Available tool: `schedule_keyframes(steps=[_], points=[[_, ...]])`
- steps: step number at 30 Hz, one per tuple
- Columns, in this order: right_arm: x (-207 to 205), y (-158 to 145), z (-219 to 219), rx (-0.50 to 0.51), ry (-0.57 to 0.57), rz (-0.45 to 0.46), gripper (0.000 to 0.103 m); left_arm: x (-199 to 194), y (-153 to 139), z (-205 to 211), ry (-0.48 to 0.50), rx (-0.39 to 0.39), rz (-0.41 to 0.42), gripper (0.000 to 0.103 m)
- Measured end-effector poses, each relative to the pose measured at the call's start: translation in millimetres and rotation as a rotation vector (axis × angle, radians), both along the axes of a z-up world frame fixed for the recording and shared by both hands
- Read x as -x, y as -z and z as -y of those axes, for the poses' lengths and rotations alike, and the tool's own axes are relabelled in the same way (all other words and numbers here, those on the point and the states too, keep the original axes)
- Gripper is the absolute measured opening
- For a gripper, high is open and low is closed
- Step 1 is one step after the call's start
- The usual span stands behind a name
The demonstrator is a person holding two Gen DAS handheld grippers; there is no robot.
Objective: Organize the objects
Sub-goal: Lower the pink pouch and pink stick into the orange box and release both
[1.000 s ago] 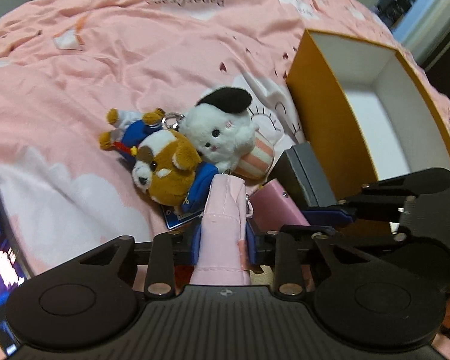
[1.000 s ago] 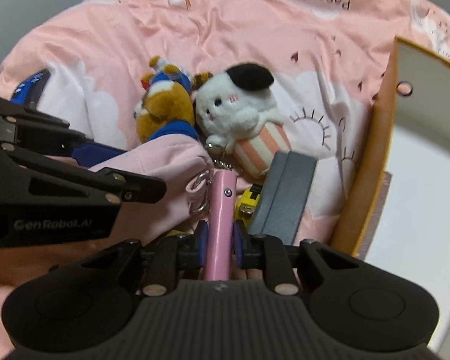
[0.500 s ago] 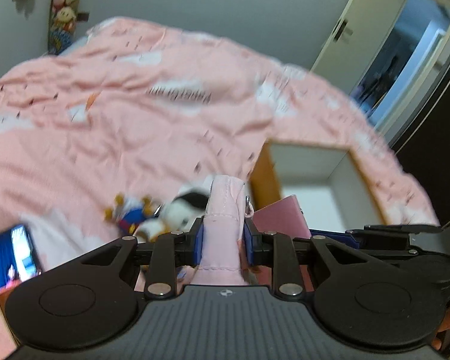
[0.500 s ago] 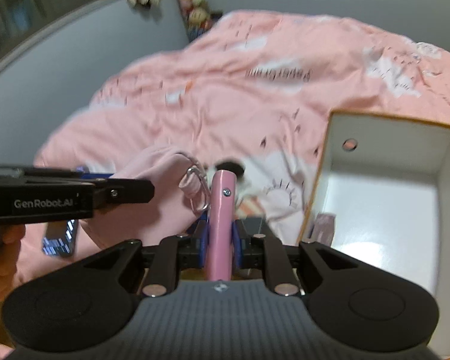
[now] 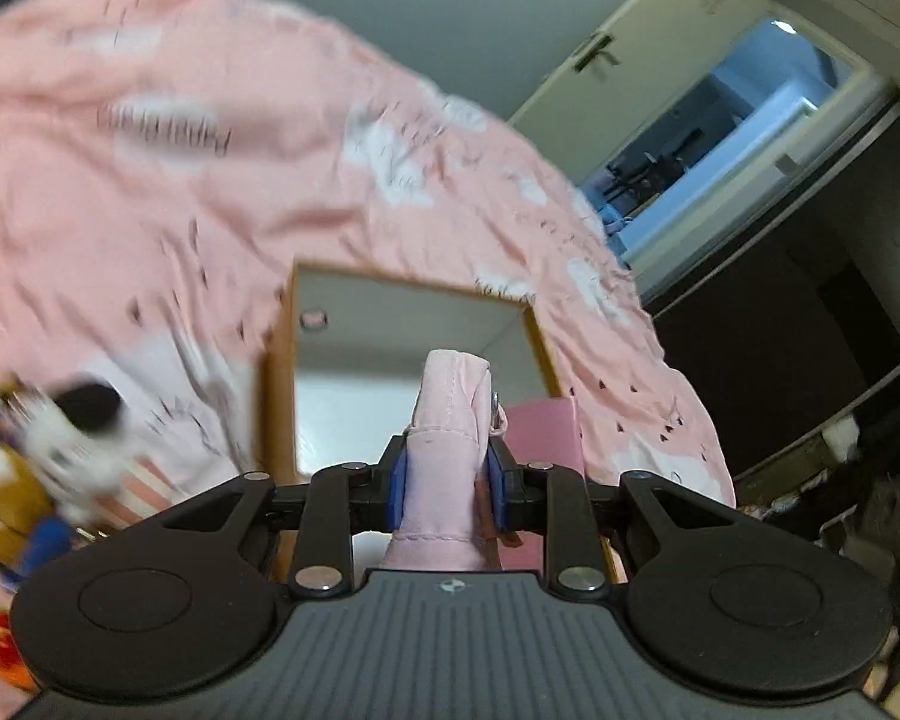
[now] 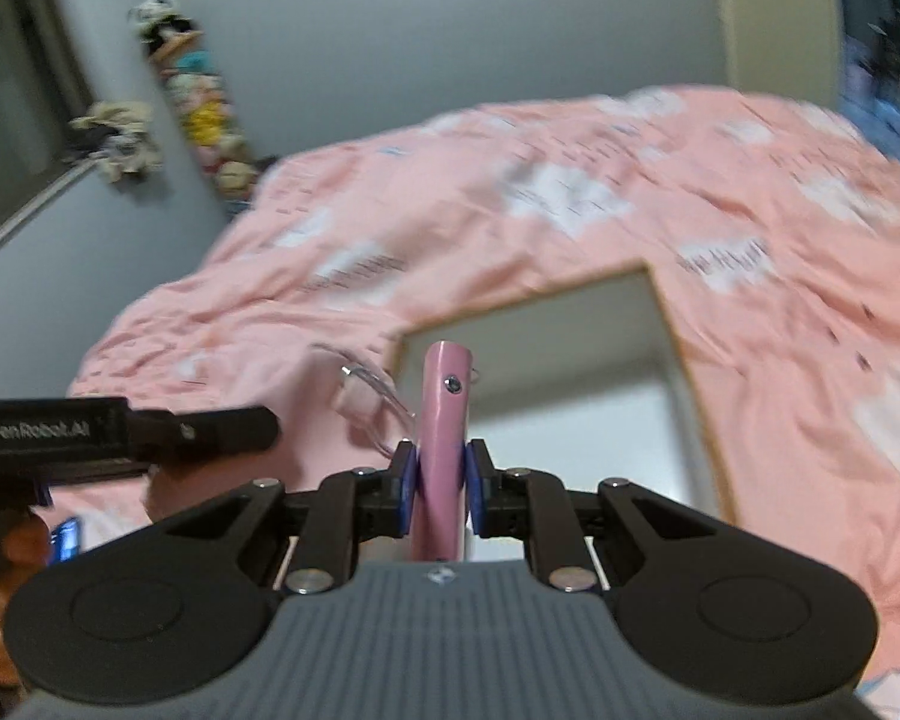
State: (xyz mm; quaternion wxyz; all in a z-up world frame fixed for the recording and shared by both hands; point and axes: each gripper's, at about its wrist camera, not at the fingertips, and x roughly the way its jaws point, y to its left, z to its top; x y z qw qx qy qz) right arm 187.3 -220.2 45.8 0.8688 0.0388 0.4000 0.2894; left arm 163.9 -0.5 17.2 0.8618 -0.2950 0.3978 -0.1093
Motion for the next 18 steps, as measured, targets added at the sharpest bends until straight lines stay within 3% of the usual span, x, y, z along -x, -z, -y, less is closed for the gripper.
schedule_keyframes(steps=[3, 7, 10, 18], points=[[-11, 22, 8, 0.021, 0.041, -0.044, 0.018, -20, 30, 17, -0.015, -0.007, -0.068, 0.029], [-27, 47, 12, 0.028, 0.076, -0.095, 0.018, -24, 55, 35, -0.014, -0.091, -0.097, 0.029], [-36, 61, 13, 0.013, 0.093, -0.128, 0.018, -24, 63, 47, -0.033, -0.197, -0.073, 0.029], [-45, 89, 1, 0.023, 0.082, -0.163, 0.017, -25, 71, 67, -0.047, -0.332, -0.112, 0.03]])
